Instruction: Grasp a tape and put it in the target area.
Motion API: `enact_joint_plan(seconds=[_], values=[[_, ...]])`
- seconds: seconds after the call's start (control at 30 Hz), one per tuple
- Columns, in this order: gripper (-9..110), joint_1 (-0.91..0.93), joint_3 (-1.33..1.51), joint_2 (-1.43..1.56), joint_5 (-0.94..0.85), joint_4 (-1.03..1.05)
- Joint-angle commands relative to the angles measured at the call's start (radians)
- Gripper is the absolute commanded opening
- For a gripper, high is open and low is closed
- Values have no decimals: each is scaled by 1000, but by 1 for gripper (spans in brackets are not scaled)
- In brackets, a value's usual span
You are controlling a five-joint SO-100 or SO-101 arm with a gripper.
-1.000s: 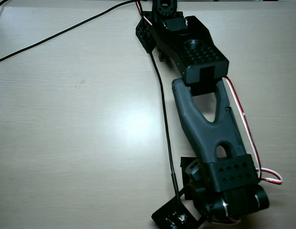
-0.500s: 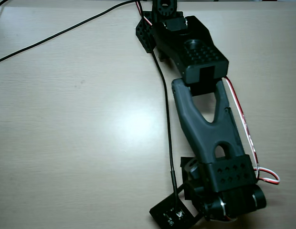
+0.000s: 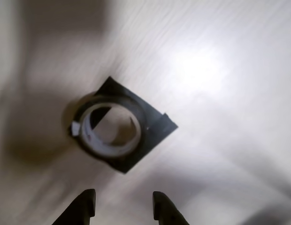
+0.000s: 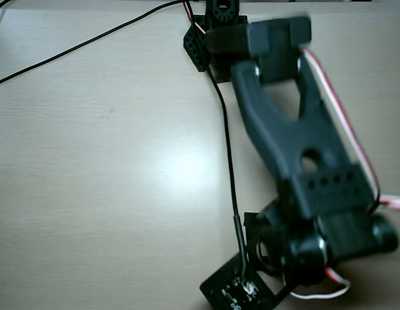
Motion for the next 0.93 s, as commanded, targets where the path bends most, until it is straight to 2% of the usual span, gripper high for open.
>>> enact_joint_plan(seconds=[0.0,0.37,0.9], values=[[14,51,64,189,18,-6],[14,417,380,522,49,-156],[14,500,506,653,40,-183]])
